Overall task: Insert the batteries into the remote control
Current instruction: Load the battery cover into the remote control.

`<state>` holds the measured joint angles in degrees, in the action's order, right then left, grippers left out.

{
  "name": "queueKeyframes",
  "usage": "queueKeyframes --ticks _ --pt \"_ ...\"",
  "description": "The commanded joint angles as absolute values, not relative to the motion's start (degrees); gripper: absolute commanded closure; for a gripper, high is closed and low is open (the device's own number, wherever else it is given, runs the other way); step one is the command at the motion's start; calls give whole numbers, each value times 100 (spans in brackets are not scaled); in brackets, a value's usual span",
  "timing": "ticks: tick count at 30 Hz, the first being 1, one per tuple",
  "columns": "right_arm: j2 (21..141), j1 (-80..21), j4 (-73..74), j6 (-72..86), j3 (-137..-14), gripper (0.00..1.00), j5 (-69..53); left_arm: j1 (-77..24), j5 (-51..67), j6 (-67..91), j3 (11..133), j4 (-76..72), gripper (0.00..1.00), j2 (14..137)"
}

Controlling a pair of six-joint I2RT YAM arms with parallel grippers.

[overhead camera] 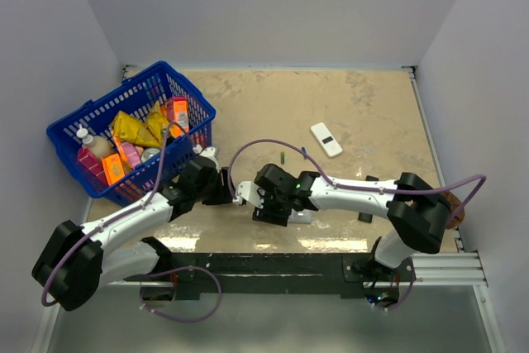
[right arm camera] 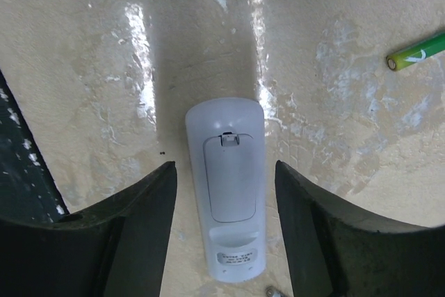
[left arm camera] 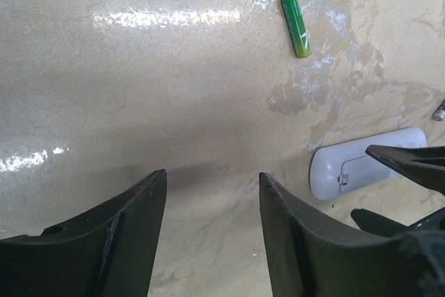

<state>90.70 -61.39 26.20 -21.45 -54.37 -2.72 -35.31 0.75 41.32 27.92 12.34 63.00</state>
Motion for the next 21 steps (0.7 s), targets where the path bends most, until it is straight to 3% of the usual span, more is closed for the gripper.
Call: queueKeyframes --ticks 1,13,21 --pt "8781 -6126 2602 -1960 -5792 37 -623 -3498 44 3885 3041 1178 39 6187" --pt "7928 -5432 1996 -45 -5292 35 -1353 -3516 1116 3525 3085 773 32 6266" --pt "8305 -5326 1855 545 -5133 37 -1222 -3507 1134 3516 3067 791 27 6205"
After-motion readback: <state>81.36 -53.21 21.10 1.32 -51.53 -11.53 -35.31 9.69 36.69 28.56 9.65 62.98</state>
